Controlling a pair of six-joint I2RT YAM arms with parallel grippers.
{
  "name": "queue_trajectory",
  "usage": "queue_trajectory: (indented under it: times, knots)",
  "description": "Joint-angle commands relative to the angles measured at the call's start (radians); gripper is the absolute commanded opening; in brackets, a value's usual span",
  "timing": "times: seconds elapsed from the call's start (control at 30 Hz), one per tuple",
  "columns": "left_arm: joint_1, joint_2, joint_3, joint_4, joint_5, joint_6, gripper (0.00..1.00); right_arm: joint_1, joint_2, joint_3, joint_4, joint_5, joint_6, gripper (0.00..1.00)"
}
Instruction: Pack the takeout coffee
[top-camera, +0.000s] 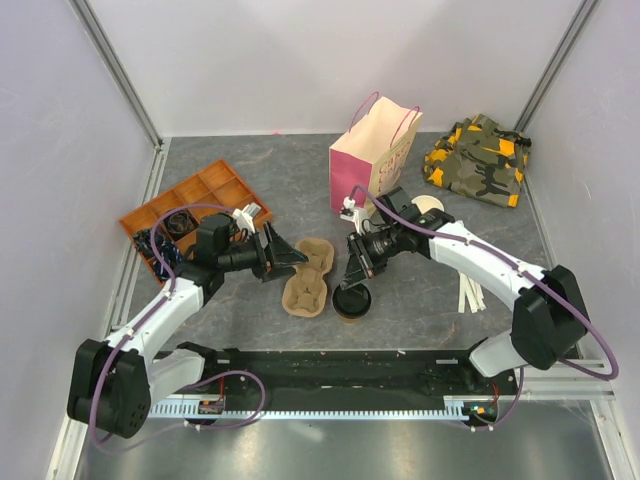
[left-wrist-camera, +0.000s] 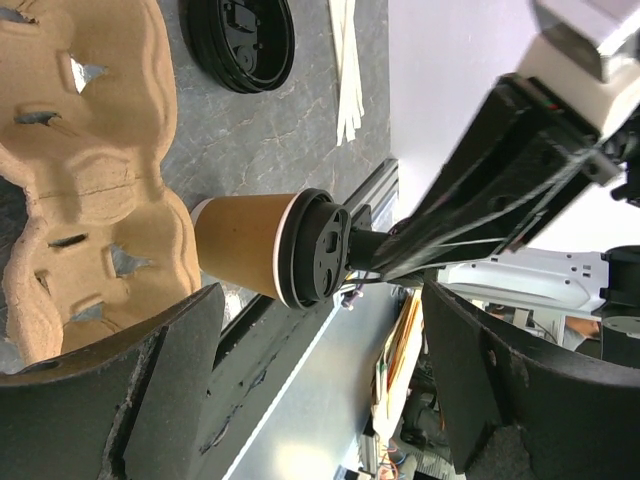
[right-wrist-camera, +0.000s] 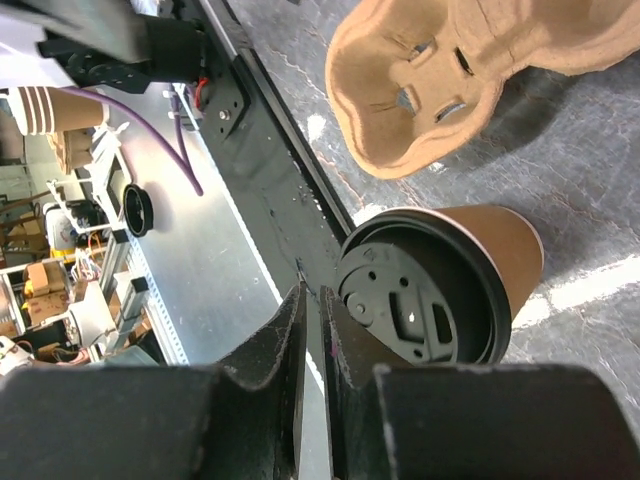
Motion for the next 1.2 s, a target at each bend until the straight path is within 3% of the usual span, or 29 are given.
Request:
queue_trajectory:
  times: [0.0,0.3,0.4,0.53,0.6,0.77,1.0,1.17]
  knots:
    - [0.004,-0.014,-0.005,0.043,0.010,0.006,0.87,0.015,0.033,-0.019,0.075,0.016,0.028,0.17]
    - [0.002,-0.018,-0.036,0.075,0.021,-0.005,0.86,0.047,0.097,-0.077,0.138,0.034,0.053,0.17]
    - [0.001,-0.027,-0.065,0.101,0.047,-0.020,0.79,0.047,0.106,-0.085,0.140,0.043,0.047,0.17]
    - [-0.030,-0.040,-0.088,0.159,0.111,-0.017,0.59,0.047,0.122,-0.086,0.154,0.036,0.056,0.17]
    - [-0.077,-0.045,-0.077,0.175,0.119,-0.010,0.54,0.047,0.126,-0.088,0.158,0.026,0.057,0.17]
    - [-0.205,-0.045,-0.034,0.219,0.106,-0.006,0.52,0.047,0.096,-0.080,0.169,-0.033,0.061,0.18]
    - [-0.239,-0.019,-0.029,0.248,0.096,-0.029,0.47,0.044,0.004,-0.048,0.172,-0.110,0.100,0.20]
    - [-0.321,0.004,-0.008,0.262,0.054,-0.034,0.39,-0.005,-0.061,-0.098,0.119,-0.133,0.099,0.20]
